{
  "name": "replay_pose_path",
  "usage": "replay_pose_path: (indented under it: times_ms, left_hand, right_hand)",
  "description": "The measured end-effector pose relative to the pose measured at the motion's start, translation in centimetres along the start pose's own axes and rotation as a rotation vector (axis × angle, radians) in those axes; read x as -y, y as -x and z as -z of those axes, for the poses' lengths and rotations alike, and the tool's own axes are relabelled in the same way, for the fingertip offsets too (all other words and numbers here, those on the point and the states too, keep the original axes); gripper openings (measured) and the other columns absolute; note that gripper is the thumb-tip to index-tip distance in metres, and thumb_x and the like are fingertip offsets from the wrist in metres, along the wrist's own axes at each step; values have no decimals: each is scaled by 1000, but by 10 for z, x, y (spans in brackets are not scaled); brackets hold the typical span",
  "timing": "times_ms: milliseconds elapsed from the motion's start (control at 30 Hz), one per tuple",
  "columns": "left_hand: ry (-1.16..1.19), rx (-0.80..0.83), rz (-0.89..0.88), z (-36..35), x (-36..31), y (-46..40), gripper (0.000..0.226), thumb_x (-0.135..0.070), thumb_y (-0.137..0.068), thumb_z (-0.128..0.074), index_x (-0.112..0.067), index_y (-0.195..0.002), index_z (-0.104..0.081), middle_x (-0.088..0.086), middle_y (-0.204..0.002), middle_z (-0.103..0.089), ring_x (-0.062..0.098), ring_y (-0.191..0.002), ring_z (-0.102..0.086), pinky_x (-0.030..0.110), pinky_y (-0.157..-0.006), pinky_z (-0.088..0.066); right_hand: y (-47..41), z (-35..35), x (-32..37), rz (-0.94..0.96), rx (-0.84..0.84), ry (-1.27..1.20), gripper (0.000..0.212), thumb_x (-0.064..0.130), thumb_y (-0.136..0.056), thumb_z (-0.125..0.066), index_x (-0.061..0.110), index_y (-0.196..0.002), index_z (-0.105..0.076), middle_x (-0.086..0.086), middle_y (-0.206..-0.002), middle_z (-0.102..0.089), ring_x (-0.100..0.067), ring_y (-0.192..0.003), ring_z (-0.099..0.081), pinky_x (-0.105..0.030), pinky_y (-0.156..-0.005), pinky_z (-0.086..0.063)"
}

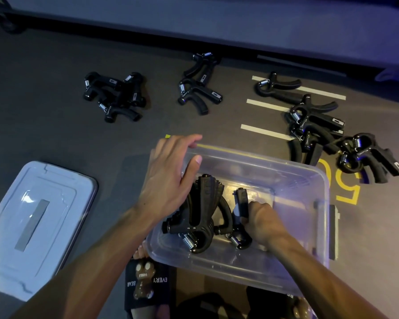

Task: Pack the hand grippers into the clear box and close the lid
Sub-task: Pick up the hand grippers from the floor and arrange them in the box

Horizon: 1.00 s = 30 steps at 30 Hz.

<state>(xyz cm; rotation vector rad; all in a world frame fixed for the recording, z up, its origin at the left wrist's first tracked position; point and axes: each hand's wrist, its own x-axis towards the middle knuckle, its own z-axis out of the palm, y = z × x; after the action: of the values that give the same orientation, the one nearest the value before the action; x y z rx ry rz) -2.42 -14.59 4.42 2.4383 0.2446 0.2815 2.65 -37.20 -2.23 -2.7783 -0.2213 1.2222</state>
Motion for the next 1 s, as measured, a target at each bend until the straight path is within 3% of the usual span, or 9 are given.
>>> replay_pose_path:
  times_ms: [133,233,400,667,867,1000]
  left_hand:
    - [-7,-5,1,-1,1,0,35,-30,-105,-47,-24,-138,-51,-10,-123,-57,16,-114,-50,46,-100,-41]
    - [-8,-3,4,-1,0,0,35,-31,-105,-47,-24,-138,-52,-10,-124,-57,16,-115,-50,45,-100,-41]
    - [-20,6,14,-1,0,0,35,-32,-105,-46,-26,-139,-52,-11,-124,-56,14,-116,-49,42,-100,-39]
    - [4,-12,3,-1,1,1,32,-30,-105,-48,-27,-136,-53,-12,-123,-56,15,-116,-49,44,-101,-40]
    - [45,-10,-15,0,3,2,29,-27,-106,-49,-26,-135,-54,-13,-123,-56,14,-116,-50,44,-101,-40]
    - [92,-45,-5,7,3,-5,25,-21,-106,-51,-20,-129,-60,-9,-121,-57,12,-113,-51,37,-101,-41]
  right_hand:
    - [5,-1,2,64,14,27,25,19,-101,-49,2,-114,-61,-16,-114,-67,-31,-106,-64,-26,-72,-41]
    - [8,4,5,125,25,154,23,18,-96,-57,9,-116,-62,-13,-113,-69,-27,-103,-67,-28,-81,-51]
    - [16,6,4,198,66,287,31,17,-95,-58,7,-124,-56,-14,-121,-65,-29,-111,-65,-32,-91,-51]
    - [23,14,3,222,69,357,34,29,-94,-56,11,-124,-57,-12,-123,-64,-30,-112,-63,-34,-91,-50]
    - [23,23,2,232,-33,459,33,39,-100,-45,19,-126,-54,-7,-126,-61,-26,-115,-61,-32,-92,-47]
    - [23,48,6,299,-159,313,31,48,-97,-44,29,-111,-64,-1,-109,-71,-26,-103,-66,-33,-81,-50]
